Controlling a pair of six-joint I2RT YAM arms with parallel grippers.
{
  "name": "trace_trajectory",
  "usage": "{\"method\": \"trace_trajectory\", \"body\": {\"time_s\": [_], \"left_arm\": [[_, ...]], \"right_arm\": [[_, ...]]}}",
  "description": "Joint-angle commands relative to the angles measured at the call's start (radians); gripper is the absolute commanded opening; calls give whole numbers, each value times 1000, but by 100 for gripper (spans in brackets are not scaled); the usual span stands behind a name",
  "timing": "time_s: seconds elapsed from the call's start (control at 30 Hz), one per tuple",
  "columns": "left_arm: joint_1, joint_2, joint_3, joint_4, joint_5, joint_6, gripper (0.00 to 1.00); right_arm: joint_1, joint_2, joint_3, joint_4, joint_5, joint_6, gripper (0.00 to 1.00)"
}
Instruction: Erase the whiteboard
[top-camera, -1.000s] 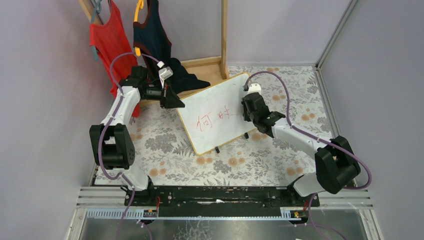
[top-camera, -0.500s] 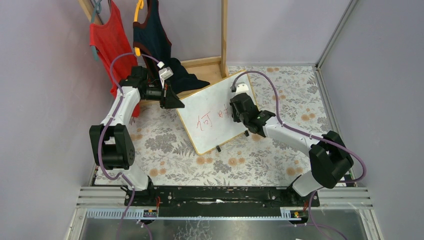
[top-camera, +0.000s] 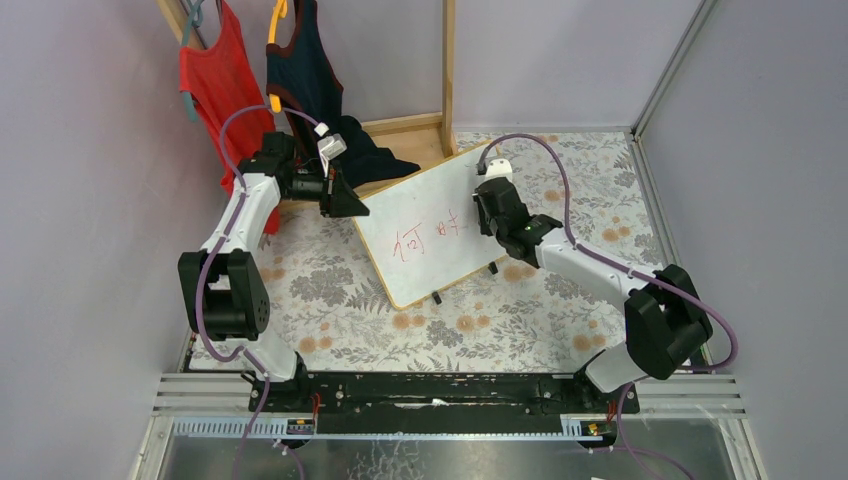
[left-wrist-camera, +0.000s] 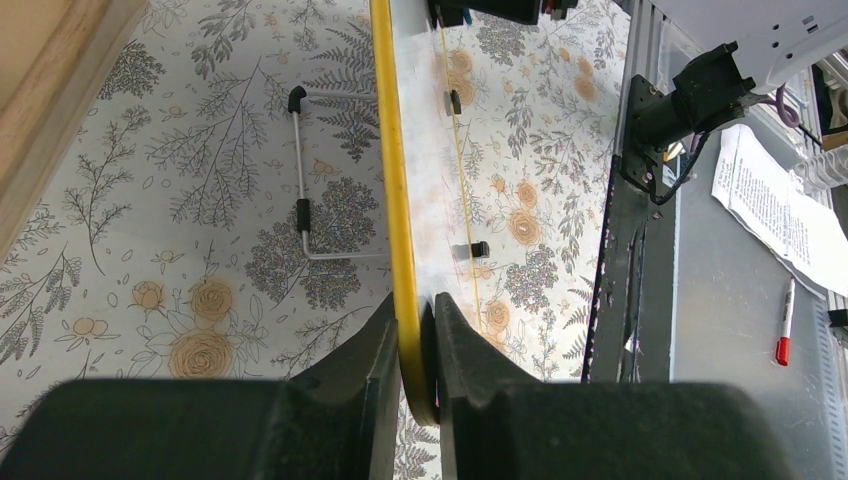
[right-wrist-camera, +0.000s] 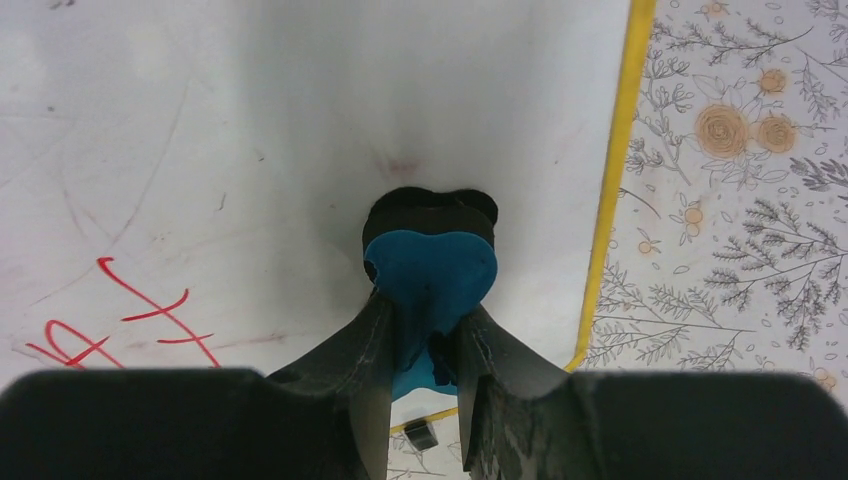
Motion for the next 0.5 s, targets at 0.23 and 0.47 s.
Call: {"method": "trace_trajectory", "body": {"time_s": [0.23,0.47], "left_arm": [[-26,16,4,8,-62,76,0],[-45,96,111,-135,-64,183,0]], "right_arm": [[-7,15,87,55,-228,-41,0],[5,19,109,50,-338,-47,0]]}}
